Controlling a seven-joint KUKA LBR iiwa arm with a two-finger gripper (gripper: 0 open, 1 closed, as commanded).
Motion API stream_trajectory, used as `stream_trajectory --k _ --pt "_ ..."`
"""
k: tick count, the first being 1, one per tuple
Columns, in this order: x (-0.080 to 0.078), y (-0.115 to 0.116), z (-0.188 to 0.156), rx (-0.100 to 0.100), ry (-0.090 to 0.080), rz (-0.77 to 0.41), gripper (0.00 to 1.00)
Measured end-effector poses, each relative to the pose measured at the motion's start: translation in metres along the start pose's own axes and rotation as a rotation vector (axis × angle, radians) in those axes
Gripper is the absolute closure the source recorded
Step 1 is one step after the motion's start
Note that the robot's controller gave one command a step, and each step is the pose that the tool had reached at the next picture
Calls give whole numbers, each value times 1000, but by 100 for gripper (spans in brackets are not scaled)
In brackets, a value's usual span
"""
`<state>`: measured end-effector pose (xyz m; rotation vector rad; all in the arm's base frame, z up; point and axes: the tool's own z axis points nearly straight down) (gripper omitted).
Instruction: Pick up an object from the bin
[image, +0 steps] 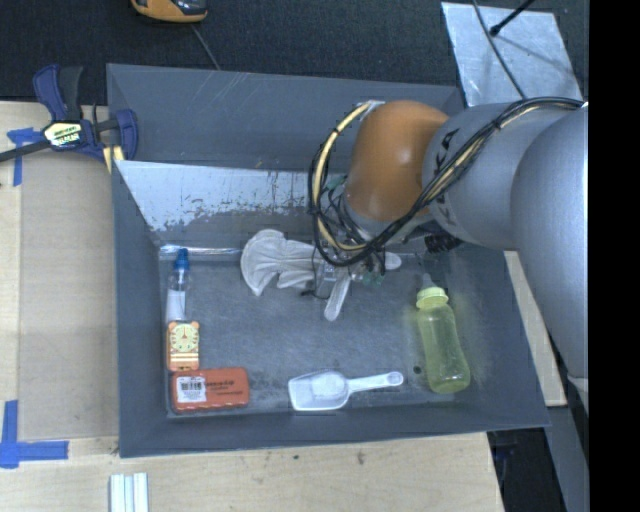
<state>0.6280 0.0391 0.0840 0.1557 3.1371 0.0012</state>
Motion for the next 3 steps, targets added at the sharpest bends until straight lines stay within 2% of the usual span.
stream_trajectory --k 1,2,3 --pt "4 9 -101 1 -2 -44 100" --pt "4 9 -101 0 -2 -44 100" --pt "10 10 -162 1 2 -55 100"
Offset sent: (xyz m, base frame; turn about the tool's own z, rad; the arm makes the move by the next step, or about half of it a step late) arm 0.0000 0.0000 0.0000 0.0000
